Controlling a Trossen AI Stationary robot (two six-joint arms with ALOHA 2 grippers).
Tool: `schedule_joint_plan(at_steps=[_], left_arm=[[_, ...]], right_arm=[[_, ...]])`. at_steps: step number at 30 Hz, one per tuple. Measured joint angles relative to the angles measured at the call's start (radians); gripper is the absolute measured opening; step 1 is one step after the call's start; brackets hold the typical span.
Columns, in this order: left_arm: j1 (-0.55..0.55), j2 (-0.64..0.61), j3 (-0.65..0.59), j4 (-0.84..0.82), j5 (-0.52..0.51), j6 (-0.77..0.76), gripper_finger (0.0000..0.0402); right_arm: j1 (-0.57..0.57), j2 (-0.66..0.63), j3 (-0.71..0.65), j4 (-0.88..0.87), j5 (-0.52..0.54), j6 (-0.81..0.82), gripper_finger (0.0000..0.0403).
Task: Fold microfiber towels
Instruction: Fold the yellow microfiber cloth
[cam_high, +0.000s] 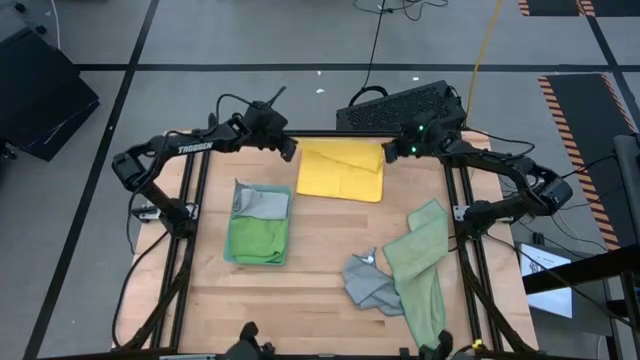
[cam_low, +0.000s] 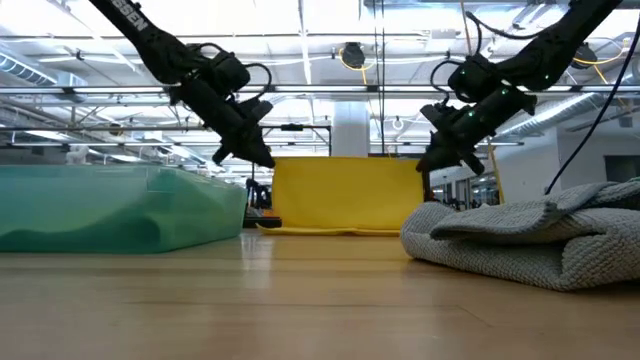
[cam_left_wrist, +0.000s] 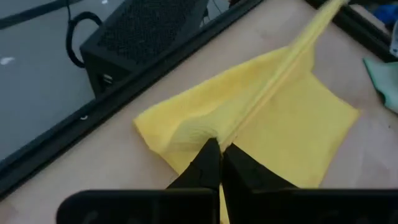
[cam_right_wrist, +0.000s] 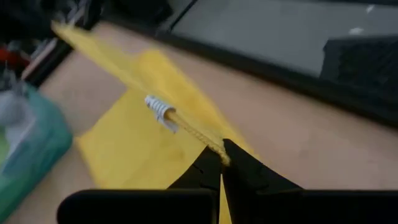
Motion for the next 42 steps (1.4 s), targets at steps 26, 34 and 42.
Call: schedule_joint_plan(at_steps=[26, 34, 42], left_arm=[[0.012, 0.031, 0.002, 0.203, 0.074, -0.086, 0.0005], [0.008, 0.031, 0.001, 0.176, 0.071, -0.076, 0.0003], [0.001, 0.031, 0.001, 0.056, 0.072, -0.012, 0.0003]], right_arm=[[-0.175, 0.119, 0.240, -0.083, -0.073, 0.036, 0.0002], [-0.172, 0.118, 0.152, -0.074, -0.151, 0.058, 0.0002], [-0.150, 0.118, 0.115, -0.105, -0.203, 0.112, 0.0002]])
